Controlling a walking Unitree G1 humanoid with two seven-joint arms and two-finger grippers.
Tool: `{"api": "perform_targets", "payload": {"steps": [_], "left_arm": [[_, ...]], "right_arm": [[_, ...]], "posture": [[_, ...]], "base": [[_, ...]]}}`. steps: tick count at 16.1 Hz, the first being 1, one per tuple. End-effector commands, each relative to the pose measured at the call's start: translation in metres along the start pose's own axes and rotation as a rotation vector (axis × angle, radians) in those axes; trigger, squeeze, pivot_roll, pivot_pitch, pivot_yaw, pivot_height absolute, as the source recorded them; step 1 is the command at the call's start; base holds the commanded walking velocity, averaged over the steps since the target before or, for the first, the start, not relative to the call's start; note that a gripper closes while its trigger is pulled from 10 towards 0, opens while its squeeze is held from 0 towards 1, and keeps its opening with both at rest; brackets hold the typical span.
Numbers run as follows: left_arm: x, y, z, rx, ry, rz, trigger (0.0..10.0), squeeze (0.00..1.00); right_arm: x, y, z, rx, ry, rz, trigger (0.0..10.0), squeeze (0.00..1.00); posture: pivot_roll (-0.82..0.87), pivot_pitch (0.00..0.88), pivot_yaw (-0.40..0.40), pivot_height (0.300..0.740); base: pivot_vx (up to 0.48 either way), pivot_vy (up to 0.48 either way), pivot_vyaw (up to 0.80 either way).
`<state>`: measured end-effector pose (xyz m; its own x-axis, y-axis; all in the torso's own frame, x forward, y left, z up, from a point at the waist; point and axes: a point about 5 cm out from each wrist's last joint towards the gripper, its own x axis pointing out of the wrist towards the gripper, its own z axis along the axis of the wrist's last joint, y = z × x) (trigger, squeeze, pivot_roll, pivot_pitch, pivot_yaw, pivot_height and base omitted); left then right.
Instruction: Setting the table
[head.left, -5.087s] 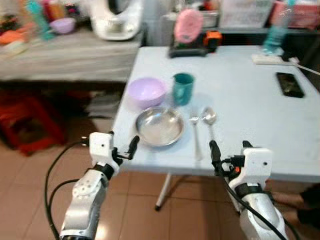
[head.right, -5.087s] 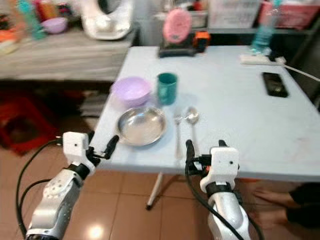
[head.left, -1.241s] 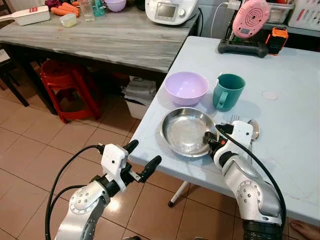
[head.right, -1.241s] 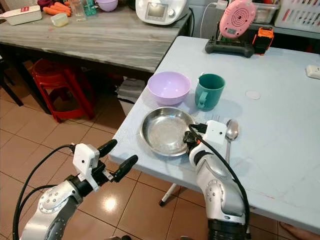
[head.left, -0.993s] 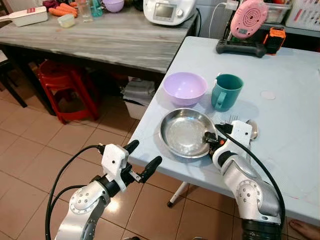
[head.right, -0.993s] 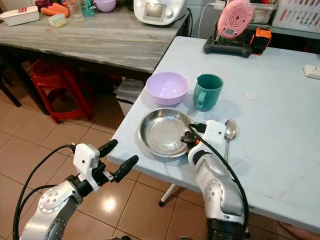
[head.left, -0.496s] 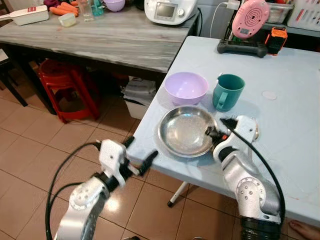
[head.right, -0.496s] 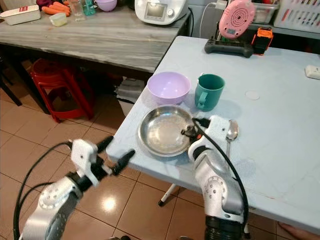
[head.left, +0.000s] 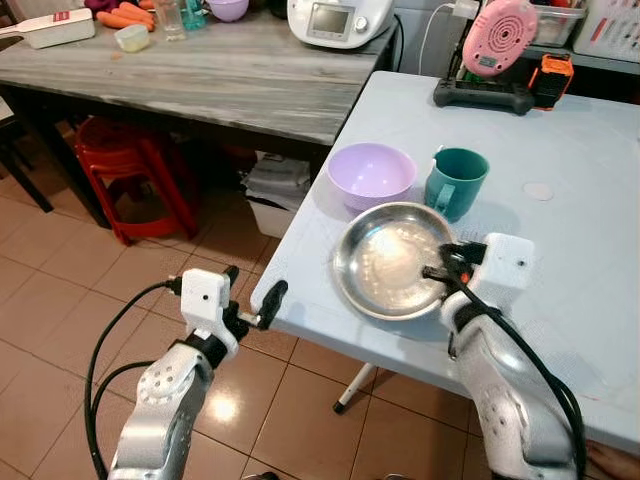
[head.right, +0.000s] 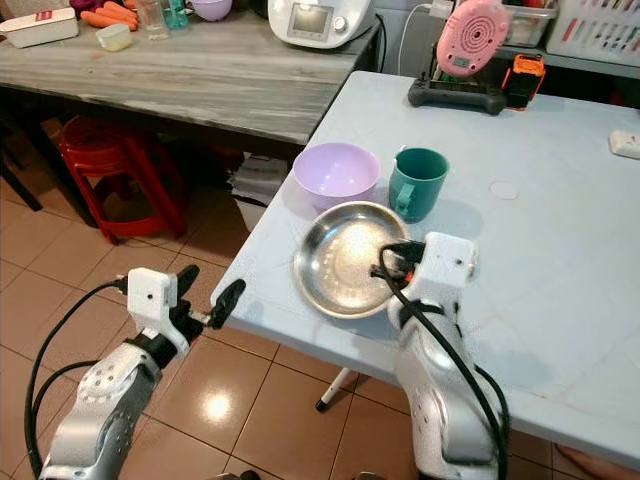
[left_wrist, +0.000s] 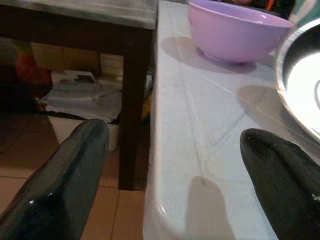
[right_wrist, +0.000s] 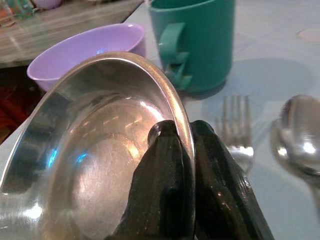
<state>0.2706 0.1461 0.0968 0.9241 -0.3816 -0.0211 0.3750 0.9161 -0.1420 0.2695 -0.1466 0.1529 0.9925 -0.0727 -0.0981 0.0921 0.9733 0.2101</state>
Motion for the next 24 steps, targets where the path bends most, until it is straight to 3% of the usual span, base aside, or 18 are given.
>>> {"api": "perform_targets", "payload": {"steps": [1, 8, 19, 24], "left_arm": [[0.001, 0.005, -0.001, -0.015, 0.009, 0.034, 10.0, 0.0], [0.007, 0.007, 0.001, -0.018, 0.001, 0.046, 10.0, 0.0], [0.01, 0.004, -0.001, -0.019, -0.002, 0.037, 10.0, 0.0], [0.016, 0.001, 0.0, -0.022, -0.012, 0.029, 10.0, 0.0]], "right_arm": [[-0.005, 0.001, 0.008, 0.002, -0.056, -0.006, 10.0, 0.0], [-0.01, -0.002, 0.008, 0.012, -0.084, -0.037, 10.0, 0.0], [-0.01, 0.0, 0.01, -0.002, -0.111, -0.03, 10.0, 0.0], [-0.016, -0.007, 0.01, -0.041, -0.135, -0.036, 10.0, 0.0]], "posture": [[-0.15, 0.109, 0.027, 0.74], [-0.15, 0.104, 0.032, 0.74], [-0.15, 0.089, 0.03, 0.74], [-0.15, 0.08, 0.032, 0.74]], "base": [[0.0, 0.0, 0.0], [0.0, 0.0, -0.25], [0.0, 0.318, 0.0], [0.0, 0.388, 0.0]]}}
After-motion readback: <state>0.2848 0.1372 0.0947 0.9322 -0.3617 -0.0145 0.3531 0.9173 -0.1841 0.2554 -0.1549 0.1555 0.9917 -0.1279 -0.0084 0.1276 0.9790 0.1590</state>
